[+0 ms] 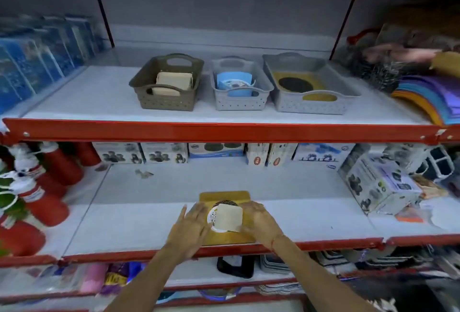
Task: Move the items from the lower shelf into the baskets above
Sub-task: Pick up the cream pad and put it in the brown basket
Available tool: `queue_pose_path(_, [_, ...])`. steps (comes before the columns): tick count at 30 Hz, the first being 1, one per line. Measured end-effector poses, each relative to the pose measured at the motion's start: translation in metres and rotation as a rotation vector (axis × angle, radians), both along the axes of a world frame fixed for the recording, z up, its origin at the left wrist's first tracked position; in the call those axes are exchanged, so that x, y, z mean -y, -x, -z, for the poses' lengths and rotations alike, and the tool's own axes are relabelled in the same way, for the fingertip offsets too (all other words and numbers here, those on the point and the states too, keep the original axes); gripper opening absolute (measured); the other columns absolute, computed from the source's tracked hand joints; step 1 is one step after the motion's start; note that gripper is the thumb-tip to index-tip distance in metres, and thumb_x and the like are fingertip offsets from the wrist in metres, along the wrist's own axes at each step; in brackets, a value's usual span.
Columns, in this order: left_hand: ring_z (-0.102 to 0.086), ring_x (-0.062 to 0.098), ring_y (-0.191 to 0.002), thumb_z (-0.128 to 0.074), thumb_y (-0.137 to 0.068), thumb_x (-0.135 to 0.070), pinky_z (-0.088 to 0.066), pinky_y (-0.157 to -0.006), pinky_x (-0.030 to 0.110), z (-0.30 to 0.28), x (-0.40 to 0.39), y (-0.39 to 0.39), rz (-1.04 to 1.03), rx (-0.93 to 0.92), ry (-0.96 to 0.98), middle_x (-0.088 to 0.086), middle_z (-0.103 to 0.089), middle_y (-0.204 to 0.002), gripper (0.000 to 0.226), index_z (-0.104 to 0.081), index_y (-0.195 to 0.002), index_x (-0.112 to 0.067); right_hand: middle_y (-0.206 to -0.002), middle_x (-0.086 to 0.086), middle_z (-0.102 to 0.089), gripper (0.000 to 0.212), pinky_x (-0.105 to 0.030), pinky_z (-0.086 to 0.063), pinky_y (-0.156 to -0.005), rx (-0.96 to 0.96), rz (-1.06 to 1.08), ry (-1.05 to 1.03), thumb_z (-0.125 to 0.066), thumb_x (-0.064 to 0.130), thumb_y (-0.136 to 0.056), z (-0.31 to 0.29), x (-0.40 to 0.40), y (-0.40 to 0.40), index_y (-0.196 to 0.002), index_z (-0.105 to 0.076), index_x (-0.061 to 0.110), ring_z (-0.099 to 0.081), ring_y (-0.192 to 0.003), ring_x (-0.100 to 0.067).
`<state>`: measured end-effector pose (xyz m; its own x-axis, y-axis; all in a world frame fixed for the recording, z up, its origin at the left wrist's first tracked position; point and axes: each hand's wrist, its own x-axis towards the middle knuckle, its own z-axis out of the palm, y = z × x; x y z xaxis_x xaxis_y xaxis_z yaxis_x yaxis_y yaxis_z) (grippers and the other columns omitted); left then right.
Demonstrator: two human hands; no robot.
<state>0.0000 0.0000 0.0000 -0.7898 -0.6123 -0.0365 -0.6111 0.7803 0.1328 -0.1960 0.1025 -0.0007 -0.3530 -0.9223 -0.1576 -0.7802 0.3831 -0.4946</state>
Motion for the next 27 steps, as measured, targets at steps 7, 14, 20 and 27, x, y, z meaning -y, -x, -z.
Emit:
queue_pose_path(7, [0.005, 0.017, -0.149, 0.051, -0.037, -0.068, 0.006, -0.119, 0.035, 0.028, 0.019, 0.009, 0.03, 0.197, -0.158, 0.008, 0.001, -0.161, 0.14, -0.002, -0.152, -0.007, -0.16, -0.002, -0.014, 0.098, -0.034, -0.016, -0.122, 0.015, -0.075, -0.19, -0.074, 0.041, -0.072, 0.019, 0.033, 0.005, -0.15, -0.02, 0.018, -0.007, -0.149, -0.017])
queue_pose_path(14, [0.006, 0.017, -0.149, 0.053, -0.034, -0.067, 0.006, -0.119, 0.034, 0.033, 0.02, 0.007, 0.05, 0.214, -0.161, 0.007, 0.002, -0.161, 0.142, -0.001, -0.152, -0.008, -0.151, -0.003, -0.031, 0.089, -0.034, -0.033, -0.114, -0.013, -0.077, -0.189, -0.074, 0.036, -0.074, 0.015, 0.028, 0.0, -0.147, -0.025, 0.02, -0.03, -0.138, -0.02])
queue_pose_path(20, [-0.004, 0.013, -0.149, 0.048, -0.042, -0.068, 0.0, -0.121, 0.033, 0.013, 0.017, 0.0, 0.046, 0.09, -0.119, 0.004, -0.013, -0.161, 0.14, -0.019, -0.151, -0.01, -0.148, -0.004, -0.037, 0.086, -0.035, -0.035, -0.111, 0.003, -0.012, -0.104, -0.07, 0.04, -0.073, -0.009, 0.015, -0.006, -0.146, -0.027, 0.021, -0.03, -0.137, -0.022])
queue_pose_path(27, [-0.028, 0.011, -0.143, 0.033, -0.061, -0.07, -0.013, -0.119, 0.027, -0.039, 0.005, -0.026, 0.019, -0.187, -0.031, -0.002, -0.041, -0.15, 0.122, -0.041, -0.142, -0.017, -0.143, 0.003, -0.046, 0.096, -0.031, -0.032, -0.109, 0.053, -0.03, 0.091, -0.077, 0.047, -0.066, -0.081, -0.015, -0.021, -0.146, -0.029, 0.023, -0.037, -0.132, -0.018])
